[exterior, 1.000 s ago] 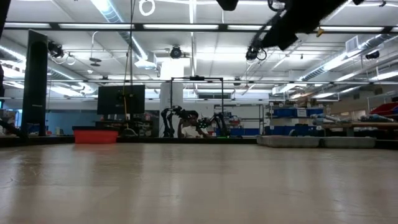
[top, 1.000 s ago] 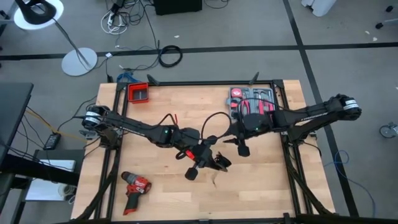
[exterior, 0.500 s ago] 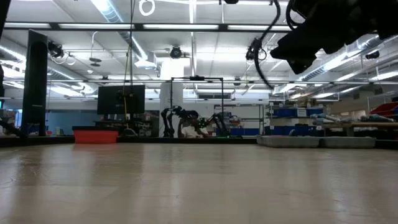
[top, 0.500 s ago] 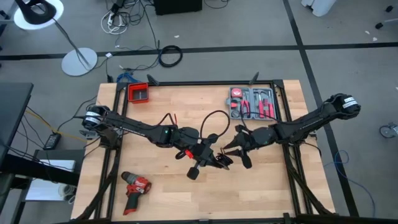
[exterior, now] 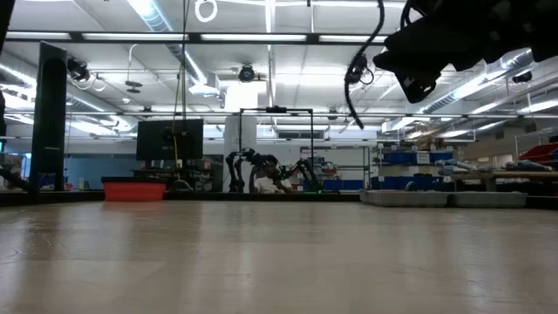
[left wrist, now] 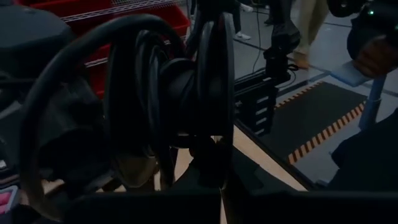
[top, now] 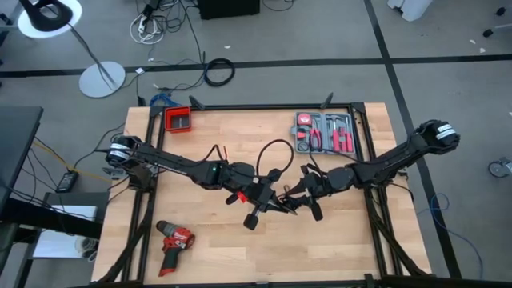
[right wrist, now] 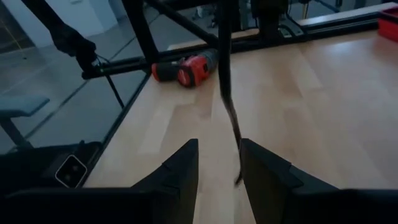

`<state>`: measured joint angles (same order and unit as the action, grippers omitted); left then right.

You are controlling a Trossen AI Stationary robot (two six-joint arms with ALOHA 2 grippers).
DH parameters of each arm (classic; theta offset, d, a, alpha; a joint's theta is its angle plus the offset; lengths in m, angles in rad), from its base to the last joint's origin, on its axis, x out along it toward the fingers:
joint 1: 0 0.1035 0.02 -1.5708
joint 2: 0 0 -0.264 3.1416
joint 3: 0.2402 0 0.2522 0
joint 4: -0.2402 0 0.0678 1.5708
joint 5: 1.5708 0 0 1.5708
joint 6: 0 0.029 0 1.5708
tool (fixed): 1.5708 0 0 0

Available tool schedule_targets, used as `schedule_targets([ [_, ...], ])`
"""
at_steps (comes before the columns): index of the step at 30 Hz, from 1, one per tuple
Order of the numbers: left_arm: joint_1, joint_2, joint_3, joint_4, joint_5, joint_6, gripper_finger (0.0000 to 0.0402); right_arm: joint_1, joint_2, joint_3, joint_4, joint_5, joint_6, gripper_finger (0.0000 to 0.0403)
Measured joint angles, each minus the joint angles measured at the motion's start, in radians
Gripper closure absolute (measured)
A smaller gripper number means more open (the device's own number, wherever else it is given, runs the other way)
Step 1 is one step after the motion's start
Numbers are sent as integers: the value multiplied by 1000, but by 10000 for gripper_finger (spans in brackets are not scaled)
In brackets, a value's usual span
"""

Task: Coil cords
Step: Coil the black wire onto the black spool

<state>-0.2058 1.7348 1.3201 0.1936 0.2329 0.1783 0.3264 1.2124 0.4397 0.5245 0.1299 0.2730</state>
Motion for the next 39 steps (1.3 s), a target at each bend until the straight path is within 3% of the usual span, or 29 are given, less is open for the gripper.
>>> schedule_targets([
  [19, 0, 1, 0, 42, -39, 11, 402, -23, 256, 1, 336, 2, -15, 285],
  [39, -2, 1, 0, 57, -47, 27, 402, -40, 341, 81, 334, -35, -42, 287],
])
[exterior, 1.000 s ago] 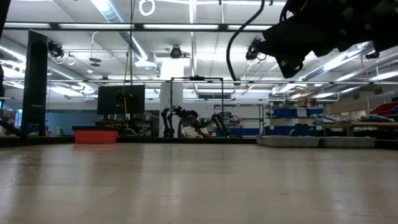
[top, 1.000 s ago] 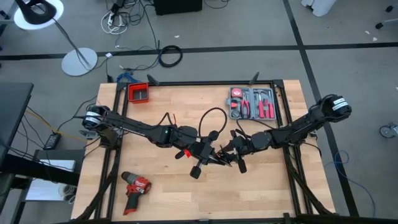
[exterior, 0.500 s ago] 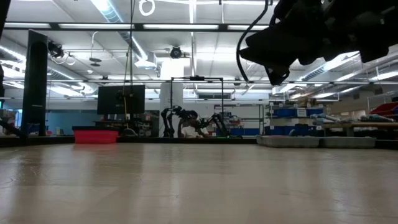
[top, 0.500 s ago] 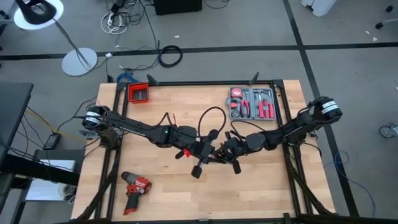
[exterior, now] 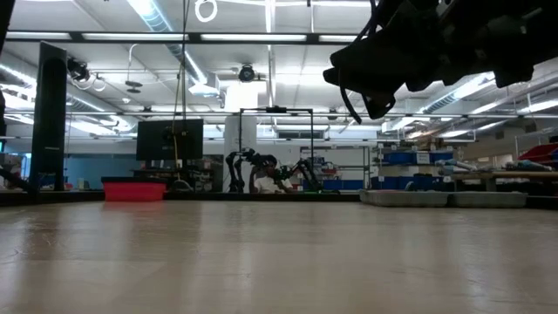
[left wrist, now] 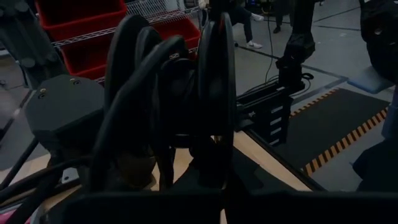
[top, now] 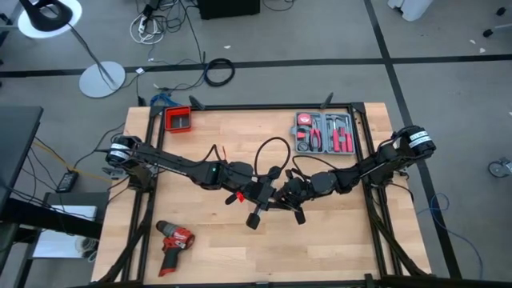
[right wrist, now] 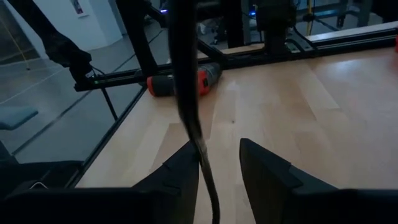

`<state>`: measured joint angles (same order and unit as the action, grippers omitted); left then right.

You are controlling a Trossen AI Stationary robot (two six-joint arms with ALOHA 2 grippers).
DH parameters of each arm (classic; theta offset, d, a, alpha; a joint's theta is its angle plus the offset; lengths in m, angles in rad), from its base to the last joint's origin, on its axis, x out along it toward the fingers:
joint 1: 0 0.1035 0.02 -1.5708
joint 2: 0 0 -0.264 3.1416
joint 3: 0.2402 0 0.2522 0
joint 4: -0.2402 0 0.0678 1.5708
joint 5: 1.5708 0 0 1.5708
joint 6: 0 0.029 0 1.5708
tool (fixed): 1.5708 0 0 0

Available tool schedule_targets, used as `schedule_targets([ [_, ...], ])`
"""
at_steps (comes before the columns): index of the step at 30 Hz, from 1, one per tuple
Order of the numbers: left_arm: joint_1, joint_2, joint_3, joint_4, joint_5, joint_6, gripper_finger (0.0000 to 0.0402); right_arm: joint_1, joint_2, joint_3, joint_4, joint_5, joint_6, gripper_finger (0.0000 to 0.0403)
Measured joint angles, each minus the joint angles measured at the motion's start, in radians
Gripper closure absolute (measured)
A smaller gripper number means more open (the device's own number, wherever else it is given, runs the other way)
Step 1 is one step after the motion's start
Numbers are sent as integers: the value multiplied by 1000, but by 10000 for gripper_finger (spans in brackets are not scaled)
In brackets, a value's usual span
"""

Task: Coil cords
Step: Coil the black wire onto the black spool

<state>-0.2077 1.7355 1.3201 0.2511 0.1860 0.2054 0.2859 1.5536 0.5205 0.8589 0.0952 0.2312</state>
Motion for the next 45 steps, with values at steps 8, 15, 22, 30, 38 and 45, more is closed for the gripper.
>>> schedule_targets([
  [8, -2, 0, 0, 1, 0, 0, 402, 0, 0, 0, -11, -26, -30, 385],
  [15, -2, 0, 0, 14, -11, 5, 402, 2, 0, 0, -77, -86, 12, 396],
  [22, -2, -4, 0, -3, -46, 25, 402, 83, -9, 0, -159, -117, 64, 397],
  [30, -2, -11, 0, -54, -87, 26, 402, 202, -110, 0, -391, 24, 116, 398],
  [38, -2, -32, 0, -95, -115, 23, 402, 309, -294, 0, -622, 158, 169, 398],
  [45, -2, -36, 0, -187, -165, -30, 402, 365, -453, 0, -718, 172, 174, 398],
])
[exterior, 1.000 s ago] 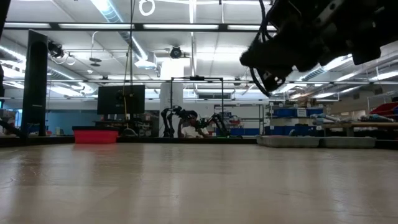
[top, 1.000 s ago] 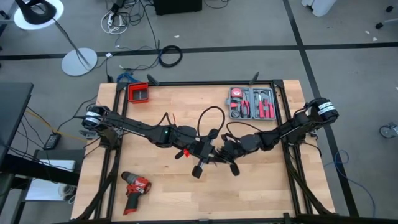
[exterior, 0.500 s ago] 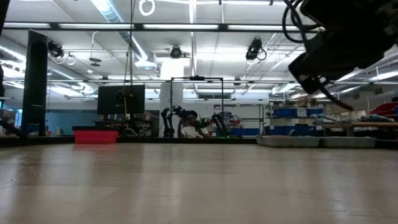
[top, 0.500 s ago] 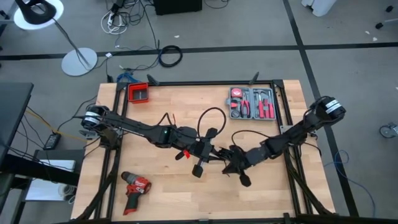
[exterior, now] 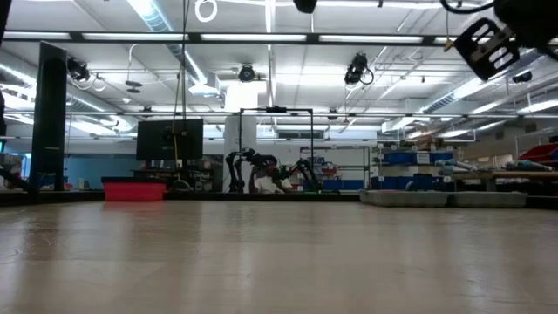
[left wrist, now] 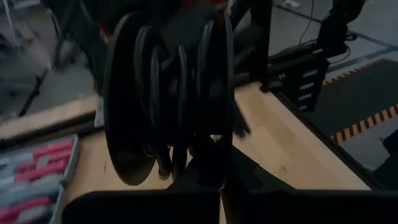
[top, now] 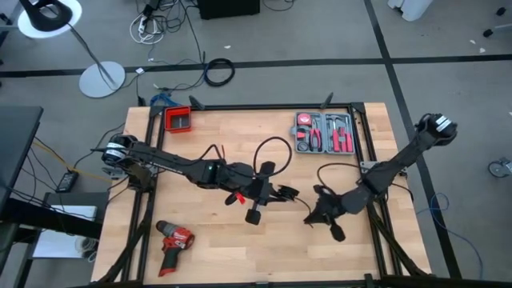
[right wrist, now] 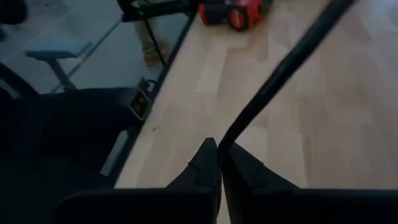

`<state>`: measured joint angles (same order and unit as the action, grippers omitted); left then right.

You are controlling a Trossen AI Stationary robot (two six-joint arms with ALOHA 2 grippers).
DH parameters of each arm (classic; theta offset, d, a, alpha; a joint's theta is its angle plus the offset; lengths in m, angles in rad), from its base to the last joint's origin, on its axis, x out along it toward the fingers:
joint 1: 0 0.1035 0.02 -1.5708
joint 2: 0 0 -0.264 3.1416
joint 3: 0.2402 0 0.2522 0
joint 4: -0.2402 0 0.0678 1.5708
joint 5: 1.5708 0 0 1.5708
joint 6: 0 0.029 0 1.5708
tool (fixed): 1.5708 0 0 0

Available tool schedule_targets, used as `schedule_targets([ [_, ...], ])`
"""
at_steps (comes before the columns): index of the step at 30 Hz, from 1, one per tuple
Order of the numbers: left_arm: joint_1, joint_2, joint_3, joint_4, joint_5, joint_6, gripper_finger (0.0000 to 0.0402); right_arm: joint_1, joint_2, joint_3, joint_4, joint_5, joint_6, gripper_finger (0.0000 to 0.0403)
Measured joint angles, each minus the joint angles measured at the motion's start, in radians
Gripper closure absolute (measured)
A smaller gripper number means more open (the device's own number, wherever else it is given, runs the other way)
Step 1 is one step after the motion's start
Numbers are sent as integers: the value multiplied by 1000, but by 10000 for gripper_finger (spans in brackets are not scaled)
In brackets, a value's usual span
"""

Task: Coil cords
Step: Coil the black wire onto the black spool

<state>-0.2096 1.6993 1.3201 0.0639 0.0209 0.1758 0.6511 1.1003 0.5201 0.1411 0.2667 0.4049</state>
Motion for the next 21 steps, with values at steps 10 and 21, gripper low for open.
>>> schedule_targets([
  [10, 9, 0, 0, -141, -12, -159, 402, -21, -119, 31, -61, 32, -122, 398],
  [21, 17, 16, 0, -186, 88, -285, 402, -144, -88, 225, -240, -60, -300, 396],
])
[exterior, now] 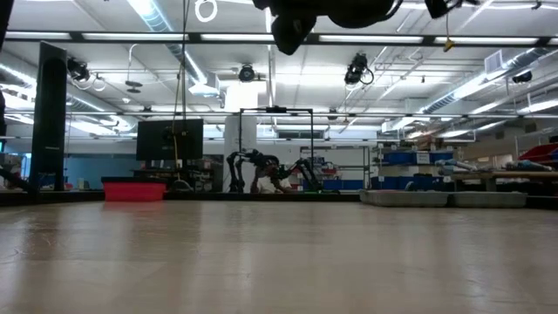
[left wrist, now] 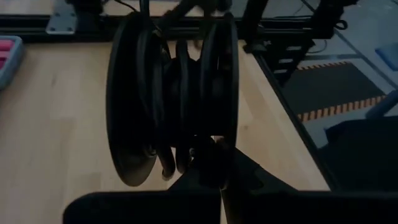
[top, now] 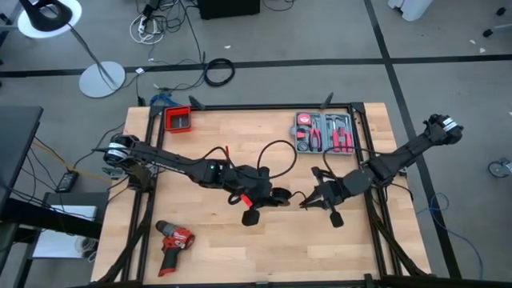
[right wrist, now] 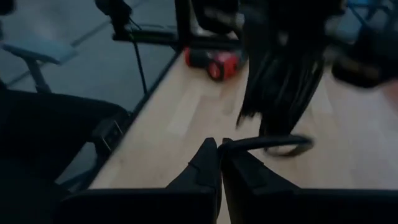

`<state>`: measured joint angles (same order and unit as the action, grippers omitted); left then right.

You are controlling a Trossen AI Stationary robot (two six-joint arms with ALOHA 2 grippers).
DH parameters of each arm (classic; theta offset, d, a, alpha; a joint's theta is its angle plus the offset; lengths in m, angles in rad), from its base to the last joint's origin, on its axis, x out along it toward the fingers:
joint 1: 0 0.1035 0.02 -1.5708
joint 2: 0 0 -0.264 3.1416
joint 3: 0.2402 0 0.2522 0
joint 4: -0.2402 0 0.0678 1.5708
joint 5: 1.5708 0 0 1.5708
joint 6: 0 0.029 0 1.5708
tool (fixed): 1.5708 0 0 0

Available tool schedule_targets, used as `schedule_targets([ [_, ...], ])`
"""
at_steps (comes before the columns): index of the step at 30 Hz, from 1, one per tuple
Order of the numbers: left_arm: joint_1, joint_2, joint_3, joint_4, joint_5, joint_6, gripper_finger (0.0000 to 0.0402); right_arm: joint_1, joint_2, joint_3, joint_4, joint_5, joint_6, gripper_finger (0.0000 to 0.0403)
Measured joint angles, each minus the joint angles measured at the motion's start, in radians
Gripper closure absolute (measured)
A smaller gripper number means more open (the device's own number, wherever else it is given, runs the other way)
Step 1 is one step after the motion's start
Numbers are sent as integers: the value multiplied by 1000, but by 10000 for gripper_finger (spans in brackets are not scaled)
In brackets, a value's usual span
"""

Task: Coil cords
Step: Coil the black wire onto the black spool

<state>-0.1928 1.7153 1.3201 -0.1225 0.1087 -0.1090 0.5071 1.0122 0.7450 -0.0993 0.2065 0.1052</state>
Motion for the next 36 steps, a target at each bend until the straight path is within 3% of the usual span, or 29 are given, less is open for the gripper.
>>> schedule_targets([
  [10, 15, 29, 2, -19, 45, -54, 402, -98, 2, 85, -80, -274, 37, 395],
  [20, 38, 72, 0, 54, 127, -62, 402, -191, 79, 88, 63, -376, -3, 394],
  [26, 39, 89, 0, 74, 202, -67, 402, -260, 100, 123, 20, -439, -74, 394],
  [36, 39, 92, 0, 141, 226, -34, 402, -310, 121, 135, 145, -426, -102, 392],
])
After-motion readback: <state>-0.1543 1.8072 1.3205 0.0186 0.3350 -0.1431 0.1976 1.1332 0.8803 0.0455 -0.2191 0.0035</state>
